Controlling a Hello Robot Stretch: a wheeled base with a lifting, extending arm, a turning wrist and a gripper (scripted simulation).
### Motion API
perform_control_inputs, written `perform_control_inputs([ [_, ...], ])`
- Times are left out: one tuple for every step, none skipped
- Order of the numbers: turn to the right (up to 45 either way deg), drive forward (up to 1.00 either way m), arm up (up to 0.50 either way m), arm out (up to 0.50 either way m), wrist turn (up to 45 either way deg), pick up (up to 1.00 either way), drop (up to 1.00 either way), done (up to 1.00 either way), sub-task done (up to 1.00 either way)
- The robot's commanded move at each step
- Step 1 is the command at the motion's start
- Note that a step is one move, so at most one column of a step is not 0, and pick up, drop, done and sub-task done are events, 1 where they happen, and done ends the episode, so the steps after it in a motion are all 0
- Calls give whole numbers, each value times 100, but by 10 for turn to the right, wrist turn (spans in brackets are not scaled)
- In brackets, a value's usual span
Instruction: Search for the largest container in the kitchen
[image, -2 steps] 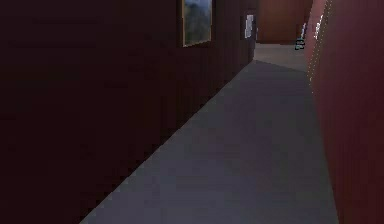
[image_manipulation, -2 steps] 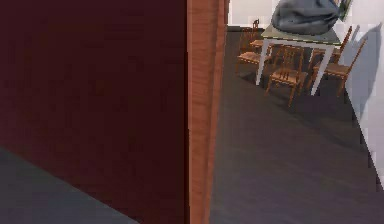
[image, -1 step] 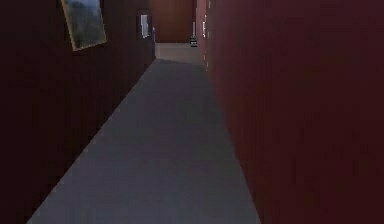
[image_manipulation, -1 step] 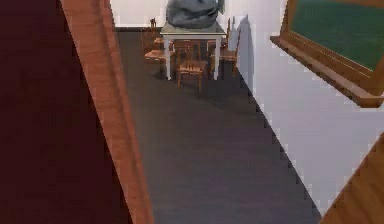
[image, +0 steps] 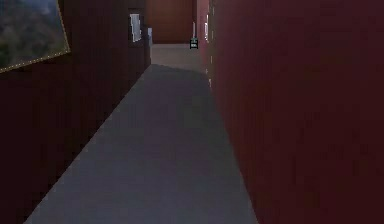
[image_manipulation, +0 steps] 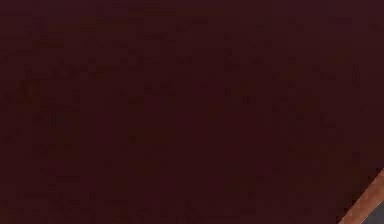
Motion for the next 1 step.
perform_control_inputs([
  [0,100,0,0,0,0,0,0,0],
])
